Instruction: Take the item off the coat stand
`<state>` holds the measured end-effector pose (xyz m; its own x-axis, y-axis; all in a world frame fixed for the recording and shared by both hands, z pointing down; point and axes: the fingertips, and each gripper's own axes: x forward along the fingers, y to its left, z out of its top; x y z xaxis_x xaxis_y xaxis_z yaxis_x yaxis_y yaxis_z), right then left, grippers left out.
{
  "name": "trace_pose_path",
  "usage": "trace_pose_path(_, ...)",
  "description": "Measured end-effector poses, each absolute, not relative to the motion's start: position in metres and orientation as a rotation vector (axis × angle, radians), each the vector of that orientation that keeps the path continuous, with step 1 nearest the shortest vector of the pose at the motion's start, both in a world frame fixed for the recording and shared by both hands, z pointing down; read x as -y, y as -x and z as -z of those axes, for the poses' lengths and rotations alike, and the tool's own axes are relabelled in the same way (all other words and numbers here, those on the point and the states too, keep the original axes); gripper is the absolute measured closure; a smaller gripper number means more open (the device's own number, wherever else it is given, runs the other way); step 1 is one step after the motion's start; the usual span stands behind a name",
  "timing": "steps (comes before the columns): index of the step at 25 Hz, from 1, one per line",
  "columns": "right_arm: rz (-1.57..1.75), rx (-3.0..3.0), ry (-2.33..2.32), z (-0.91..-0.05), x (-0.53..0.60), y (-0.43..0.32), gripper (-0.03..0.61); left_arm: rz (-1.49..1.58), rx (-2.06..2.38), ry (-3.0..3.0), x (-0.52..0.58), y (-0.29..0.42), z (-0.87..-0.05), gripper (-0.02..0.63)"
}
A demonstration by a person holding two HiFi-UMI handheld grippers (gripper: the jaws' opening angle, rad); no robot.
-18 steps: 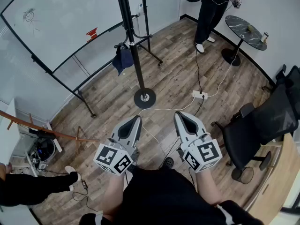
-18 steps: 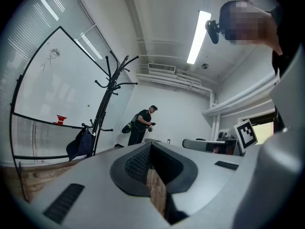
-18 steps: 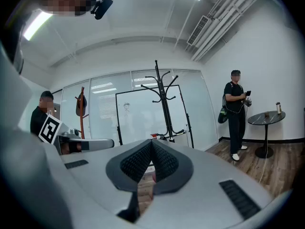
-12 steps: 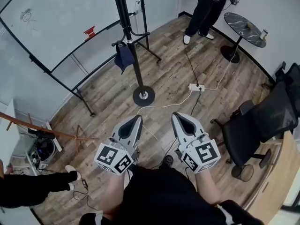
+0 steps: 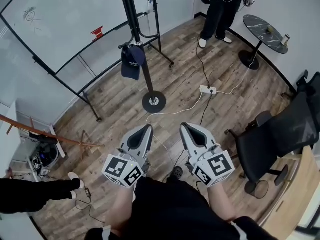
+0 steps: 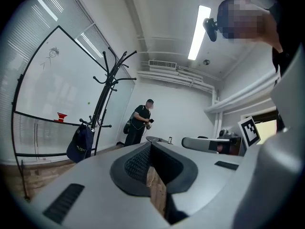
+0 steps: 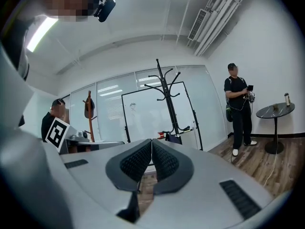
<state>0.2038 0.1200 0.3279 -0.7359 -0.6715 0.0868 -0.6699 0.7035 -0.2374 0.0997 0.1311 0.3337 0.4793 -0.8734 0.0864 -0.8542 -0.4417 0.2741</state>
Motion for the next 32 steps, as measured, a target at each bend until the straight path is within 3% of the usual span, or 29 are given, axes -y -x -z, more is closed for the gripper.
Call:
trace_pose_path(17,0.506,-2.942,1.168,-0.362,-0.082,-0.186,0.546,0.065,1.46,-2.382,-0.094,-0.086,-0.372,0.598)
trace_pose_path(32,0.425,-2.879,1.343,-0.347,0.046,-0.062,0.546,0.011,1.365,-2.518,0.038,0.037,-0.364,0.598)
